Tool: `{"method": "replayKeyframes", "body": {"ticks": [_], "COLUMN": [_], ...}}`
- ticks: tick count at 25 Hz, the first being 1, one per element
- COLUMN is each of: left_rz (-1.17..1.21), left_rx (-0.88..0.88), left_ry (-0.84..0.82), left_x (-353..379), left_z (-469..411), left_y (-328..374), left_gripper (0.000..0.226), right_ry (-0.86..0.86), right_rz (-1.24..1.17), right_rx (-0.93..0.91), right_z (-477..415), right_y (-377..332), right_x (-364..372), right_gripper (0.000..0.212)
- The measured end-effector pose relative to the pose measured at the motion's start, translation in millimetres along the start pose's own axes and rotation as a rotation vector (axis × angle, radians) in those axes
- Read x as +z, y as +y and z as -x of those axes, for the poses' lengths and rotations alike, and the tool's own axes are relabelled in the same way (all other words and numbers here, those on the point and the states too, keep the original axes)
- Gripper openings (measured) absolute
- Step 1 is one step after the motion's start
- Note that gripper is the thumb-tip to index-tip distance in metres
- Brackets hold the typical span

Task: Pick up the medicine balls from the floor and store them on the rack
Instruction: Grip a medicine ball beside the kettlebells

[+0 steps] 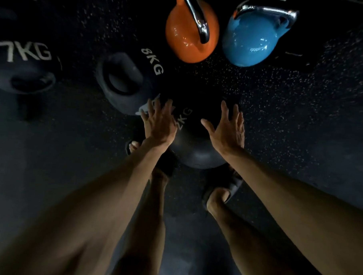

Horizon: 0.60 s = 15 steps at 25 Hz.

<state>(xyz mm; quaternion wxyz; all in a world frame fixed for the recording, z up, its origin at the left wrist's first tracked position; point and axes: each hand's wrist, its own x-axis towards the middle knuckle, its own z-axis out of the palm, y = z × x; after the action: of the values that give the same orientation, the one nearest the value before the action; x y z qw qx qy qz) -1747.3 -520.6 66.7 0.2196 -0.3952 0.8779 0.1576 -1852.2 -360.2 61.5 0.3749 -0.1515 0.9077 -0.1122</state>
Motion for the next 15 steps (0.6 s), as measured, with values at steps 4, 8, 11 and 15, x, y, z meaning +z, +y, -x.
{"method": "replayKeyframes", "body": {"ticks": [4, 8, 11, 15], "left_rz": [-0.229, -0.343, -0.528, -0.612], "left_rx": [0.288, 0.358, 0.465, 0.497], "left_ry": [0.039, -0.178, -0.183, -0.113], "left_x": [-20.3, -24.5, -16.9, -26.7], "left_z": [-70.2, -117.8, -123.5, -140.8], "left_y": [-10.2, -30.5, -60.5, -90.2], "left_gripper": [0.072, 0.079, 0.078, 0.074], "right_ry": [0.135, 0.127, 0.122, 0.158], "right_rz": [-0.056, -0.050, -0.060, -0.060], "right_rx": [0.086, 0.255, 0.344, 0.397], "right_z": [-26.4, -46.3, -59.2, -64.8], "right_y": [-33.0, -53.0, -73.6, -99.3], "right_x": [3.6, 7.2, 12.0, 14.9], "right_gripper": [0.094, 0.083, 0.076, 0.084]}}
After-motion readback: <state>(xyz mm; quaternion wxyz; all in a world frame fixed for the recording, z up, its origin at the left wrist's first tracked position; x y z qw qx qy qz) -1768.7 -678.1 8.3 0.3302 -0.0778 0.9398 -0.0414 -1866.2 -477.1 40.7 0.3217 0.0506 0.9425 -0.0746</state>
